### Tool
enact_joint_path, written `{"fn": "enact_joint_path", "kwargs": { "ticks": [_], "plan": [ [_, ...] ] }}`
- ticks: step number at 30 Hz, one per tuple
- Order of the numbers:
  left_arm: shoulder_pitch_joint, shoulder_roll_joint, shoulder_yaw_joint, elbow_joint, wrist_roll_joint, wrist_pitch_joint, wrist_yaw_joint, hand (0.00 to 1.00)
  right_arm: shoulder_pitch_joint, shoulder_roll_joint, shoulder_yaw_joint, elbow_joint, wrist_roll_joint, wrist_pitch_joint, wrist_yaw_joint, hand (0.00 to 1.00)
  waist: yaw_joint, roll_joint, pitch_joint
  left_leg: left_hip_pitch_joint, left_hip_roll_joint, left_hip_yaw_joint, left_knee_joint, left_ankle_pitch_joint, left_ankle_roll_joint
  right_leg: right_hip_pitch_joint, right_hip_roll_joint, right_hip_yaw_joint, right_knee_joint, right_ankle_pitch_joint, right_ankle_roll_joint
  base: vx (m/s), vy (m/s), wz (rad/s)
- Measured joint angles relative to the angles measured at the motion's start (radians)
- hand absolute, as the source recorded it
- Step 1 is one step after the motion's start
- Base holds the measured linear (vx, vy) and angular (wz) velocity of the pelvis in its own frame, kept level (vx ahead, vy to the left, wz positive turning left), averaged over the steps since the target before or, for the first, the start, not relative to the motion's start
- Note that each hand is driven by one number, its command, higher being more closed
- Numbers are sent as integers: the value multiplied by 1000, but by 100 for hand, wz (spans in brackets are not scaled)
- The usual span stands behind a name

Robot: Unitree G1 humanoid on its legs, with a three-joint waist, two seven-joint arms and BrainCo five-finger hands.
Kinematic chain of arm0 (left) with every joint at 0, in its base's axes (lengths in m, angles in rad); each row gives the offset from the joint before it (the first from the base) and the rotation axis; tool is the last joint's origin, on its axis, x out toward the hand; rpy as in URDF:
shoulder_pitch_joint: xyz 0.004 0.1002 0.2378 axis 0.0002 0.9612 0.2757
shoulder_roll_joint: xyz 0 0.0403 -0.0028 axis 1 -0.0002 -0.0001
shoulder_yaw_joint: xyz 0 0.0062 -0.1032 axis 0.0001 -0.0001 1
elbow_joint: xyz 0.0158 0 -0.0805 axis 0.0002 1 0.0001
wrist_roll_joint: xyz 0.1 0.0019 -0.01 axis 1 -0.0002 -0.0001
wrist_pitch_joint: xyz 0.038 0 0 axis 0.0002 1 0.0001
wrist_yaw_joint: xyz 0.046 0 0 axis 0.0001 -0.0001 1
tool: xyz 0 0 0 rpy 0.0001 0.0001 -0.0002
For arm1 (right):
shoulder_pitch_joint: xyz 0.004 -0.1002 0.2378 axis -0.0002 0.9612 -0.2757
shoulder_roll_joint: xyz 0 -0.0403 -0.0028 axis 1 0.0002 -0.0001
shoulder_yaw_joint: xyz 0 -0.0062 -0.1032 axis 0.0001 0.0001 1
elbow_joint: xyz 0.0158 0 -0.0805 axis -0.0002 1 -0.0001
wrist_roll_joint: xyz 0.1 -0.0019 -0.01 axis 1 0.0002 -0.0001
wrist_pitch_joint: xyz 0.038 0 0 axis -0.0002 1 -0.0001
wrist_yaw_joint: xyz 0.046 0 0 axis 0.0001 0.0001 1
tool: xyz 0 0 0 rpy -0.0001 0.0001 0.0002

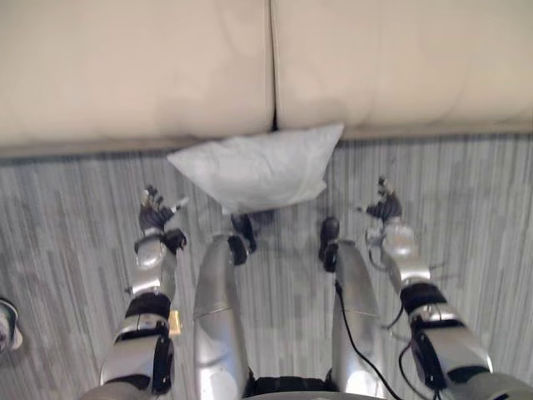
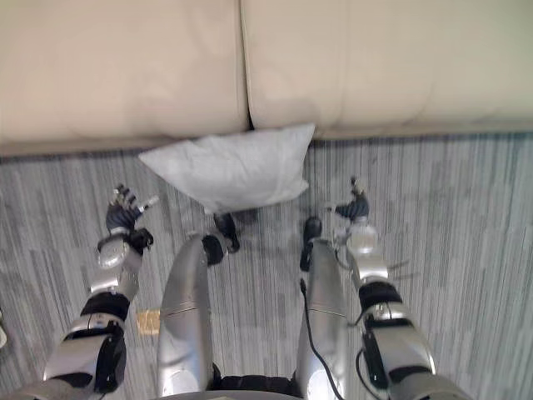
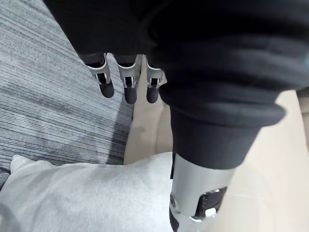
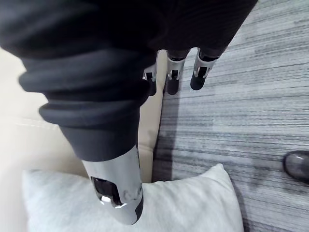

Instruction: Pick up cushions and gather them together orderly.

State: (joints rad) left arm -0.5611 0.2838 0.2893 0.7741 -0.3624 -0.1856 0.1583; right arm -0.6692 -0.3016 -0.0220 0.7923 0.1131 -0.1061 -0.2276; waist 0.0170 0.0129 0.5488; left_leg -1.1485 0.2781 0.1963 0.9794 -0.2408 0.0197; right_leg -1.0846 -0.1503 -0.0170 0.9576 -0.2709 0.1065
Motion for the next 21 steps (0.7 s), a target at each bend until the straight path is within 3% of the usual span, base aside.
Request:
{"fn": "enact_joint_path", "kwargs": {
  "ticks": [3, 7, 8, 9, 14, 21],
  "plan": [
    [-108, 8, 27, -2, -26, 0, 14, 0, -168, -21, 12, 7, 37, -1, -30, 0, 4, -3, 4, -173, 28, -5, 99, -7, 12, -182, 9, 17, 111, -14, 6, -97, -55, -11],
    [-184, 8, 18, -43, -59, -2, 24, 0, -315, 0, 66, 6, 43, -4, -53, 0, 3, -3, 4, -272, 37, -14, 148, -9, 15, -286, 10, 23, 175, -17, 6, -95, -39, -2],
    [-206, 8, 6, -56, -60, -8, 26, 100, -344, 13, 68, 6, 43, -6, -62, 0, 4, -3, 4, -291, 37, -18, 153, -8, 13, -305, 10, 22, 183, -17, 6, -73, -17, 5],
    [-242, 7, -21, -71, -61, -17, 31, 100, -378, 32, 71, 6, 43, -6, -67, 100, 5, -3, 4, -316, 37, -19, 157, -7, 11, -331, 8, 22, 192, -18, 7, -83, -15, 7],
    [-333, -5, -92, -101, -60, -20, 77, 100, -461, 123, 72, 7, 44, -6, -99, 100, 10, -3, 4, -387, 36, -18, 163, 3, 7, -403, 4, 23, 209, -13, -4, -52, 4, 5],
    [-318, 6, -174, -186, -60, -16, 150, 100, -413, 115, 122, -60, 82, -4, -106, 100, 4, -3, 4, -387, 32, -16, 167, 13, 22, -408, -7, 20, 231, -25, -6, 2, 18, 5]
  ]
}}
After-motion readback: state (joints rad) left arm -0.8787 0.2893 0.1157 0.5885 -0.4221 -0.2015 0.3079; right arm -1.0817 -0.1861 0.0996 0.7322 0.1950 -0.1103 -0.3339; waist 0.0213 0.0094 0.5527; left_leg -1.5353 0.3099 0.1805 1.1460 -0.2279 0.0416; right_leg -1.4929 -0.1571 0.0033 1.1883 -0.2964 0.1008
